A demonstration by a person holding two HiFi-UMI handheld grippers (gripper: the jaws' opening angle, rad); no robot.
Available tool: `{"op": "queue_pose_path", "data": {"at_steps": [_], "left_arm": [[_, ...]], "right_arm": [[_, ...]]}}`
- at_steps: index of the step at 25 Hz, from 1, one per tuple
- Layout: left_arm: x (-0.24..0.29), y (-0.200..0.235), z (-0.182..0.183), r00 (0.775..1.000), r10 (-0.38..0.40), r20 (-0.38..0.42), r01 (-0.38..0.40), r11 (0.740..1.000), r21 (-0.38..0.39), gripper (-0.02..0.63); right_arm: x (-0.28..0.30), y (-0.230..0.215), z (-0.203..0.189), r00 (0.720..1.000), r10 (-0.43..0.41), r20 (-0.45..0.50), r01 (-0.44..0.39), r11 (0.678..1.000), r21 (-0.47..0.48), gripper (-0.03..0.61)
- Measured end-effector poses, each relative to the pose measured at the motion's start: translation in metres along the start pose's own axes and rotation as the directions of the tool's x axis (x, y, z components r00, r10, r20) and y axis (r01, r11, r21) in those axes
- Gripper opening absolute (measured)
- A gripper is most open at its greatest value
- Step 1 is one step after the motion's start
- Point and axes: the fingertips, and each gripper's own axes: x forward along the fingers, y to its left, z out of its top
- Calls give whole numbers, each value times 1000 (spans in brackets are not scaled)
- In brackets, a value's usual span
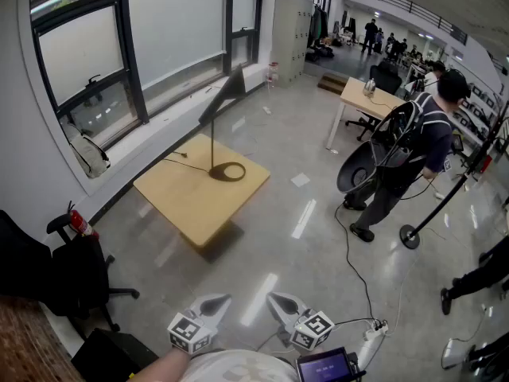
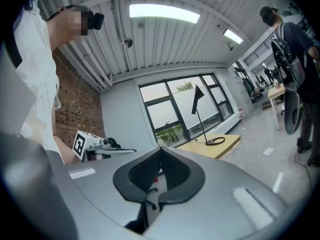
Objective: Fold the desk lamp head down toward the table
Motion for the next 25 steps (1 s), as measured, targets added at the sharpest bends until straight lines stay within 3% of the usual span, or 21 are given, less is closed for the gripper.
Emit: {"op": "queue_pose_path", "data": {"at_steps": [6,16,25], "left_arm": [[16,-17,-2,1000,9,-7,-9,1000,0,2],[44,-44,2,1000,26,-5,-26,1000,17,2],[48,-61,8,995,98,5,-99,994,49,2]], "right_arm": [[-19,-16,6,999,-7,41,6,1000,28,13],[-44,-40,2,1000,1,-5,-1,1000,10,13],[-60,-54,7,998,55,-13,-55,998,0,14]]}}
